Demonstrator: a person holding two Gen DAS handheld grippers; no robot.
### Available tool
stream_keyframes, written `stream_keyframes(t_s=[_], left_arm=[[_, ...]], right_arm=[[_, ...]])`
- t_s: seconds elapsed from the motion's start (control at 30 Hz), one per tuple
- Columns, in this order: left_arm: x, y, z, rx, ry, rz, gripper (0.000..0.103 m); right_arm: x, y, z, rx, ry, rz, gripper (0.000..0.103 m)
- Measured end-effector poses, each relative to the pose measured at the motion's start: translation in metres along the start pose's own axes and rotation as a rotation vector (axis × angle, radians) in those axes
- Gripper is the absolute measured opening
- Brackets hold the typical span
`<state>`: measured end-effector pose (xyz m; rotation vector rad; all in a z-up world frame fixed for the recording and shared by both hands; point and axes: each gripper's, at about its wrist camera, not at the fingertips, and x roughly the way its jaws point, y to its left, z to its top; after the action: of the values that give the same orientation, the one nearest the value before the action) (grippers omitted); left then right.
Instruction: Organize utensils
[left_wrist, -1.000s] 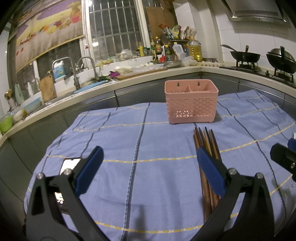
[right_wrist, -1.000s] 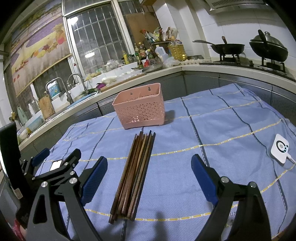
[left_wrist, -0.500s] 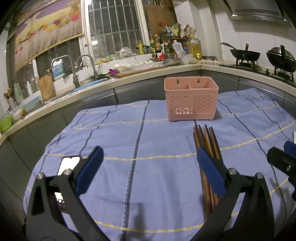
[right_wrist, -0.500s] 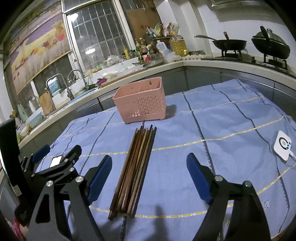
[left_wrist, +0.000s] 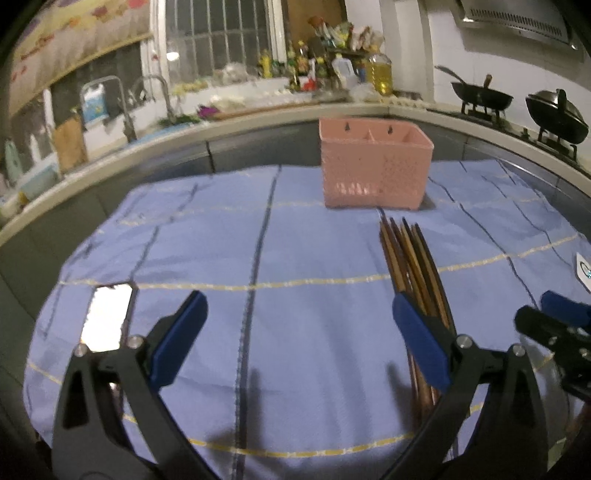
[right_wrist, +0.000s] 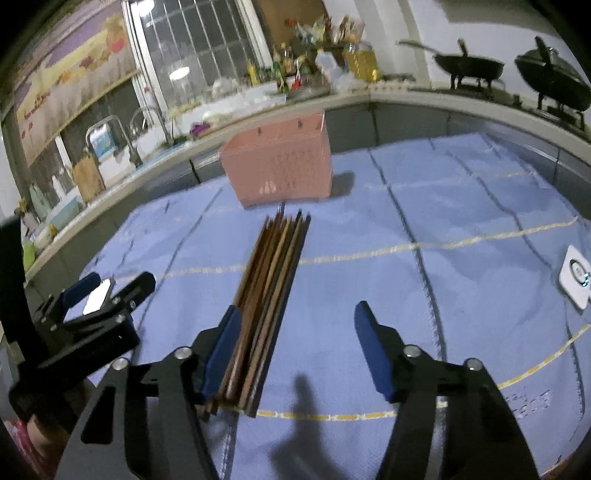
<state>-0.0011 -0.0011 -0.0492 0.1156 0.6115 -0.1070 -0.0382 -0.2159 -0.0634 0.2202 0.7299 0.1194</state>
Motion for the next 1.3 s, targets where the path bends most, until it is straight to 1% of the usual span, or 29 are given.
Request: stream_keyframes(t_s=[0.07,0.17,0.23,0.3,0.37,0.4,0.57,0.63,0.7,0.77,0.83,1.0,1.07,1.2,1.3], left_arm=[[0.007,0.000,0.001,0.006,0.032,-0.020,0.086],[0.016,-0.002,-0.002,0.001,0.087,-0.076,0.079],[0.018,-0.003,-0.004,-0.007,0.110,-0.131,0.078],[0.019,-0.006,-0.003,-0.001,0.116,-0.167,0.078],[0.019,-0.013,-0.004,0.021,0.119,-0.185,0.078],[0.021,-0.016,-0.002,0.034,0.121,-0.185,0.078],[0.031,-0.029,-0.003,0.067,0.152,-0.212,0.078],[0.036,-0.033,-0.005,0.077,0.163,-0.202,0.078],[0.046,-0.035,-0.005,0.076,0.189,-0.191,0.073],[0.052,-0.031,-0.005,0.054,0.212,-0.206,0.072],[0.058,-0.028,-0.007,0.054,0.235,-0.172,0.071],[0.059,-0.022,-0.005,0.046,0.235,-0.165,0.070],[0.059,-0.021,-0.006,0.045,0.235,-0.166,0.070],[0.058,-0.018,-0.005,0.014,0.241,-0.194,0.070],[0.061,-0.016,-0.004,0.011,0.242,-0.182,0.070]], right_arm=[[0.010,0.002,-0.004,-0.020,0.043,-0.001,0.056],[0.020,0.006,-0.007,-0.045,0.088,-0.003,0.051],[0.027,0.007,-0.011,-0.064,0.119,-0.004,0.049],[0.033,0.009,-0.014,-0.089,0.141,-0.009,0.049],[0.037,0.013,-0.015,-0.113,0.156,-0.018,0.048],[0.039,0.014,-0.017,-0.129,0.166,-0.026,0.048],[0.038,0.021,-0.019,-0.198,0.137,-0.058,0.048],[0.037,0.023,-0.019,-0.220,0.129,-0.069,0.048],[0.037,0.025,-0.019,-0.232,0.125,-0.071,0.048],[0.038,0.027,-0.019,-0.240,0.126,-0.067,0.048],[0.038,0.028,-0.019,-0.251,0.122,-0.070,0.048],[0.040,0.024,-0.016,-0.249,0.110,-0.099,0.048],[0.040,0.024,-0.016,-0.240,0.113,-0.095,0.048],[0.040,0.028,-0.015,-0.258,0.110,-0.093,0.048],[0.043,0.032,-0.014,-0.269,0.113,-0.081,0.048]])
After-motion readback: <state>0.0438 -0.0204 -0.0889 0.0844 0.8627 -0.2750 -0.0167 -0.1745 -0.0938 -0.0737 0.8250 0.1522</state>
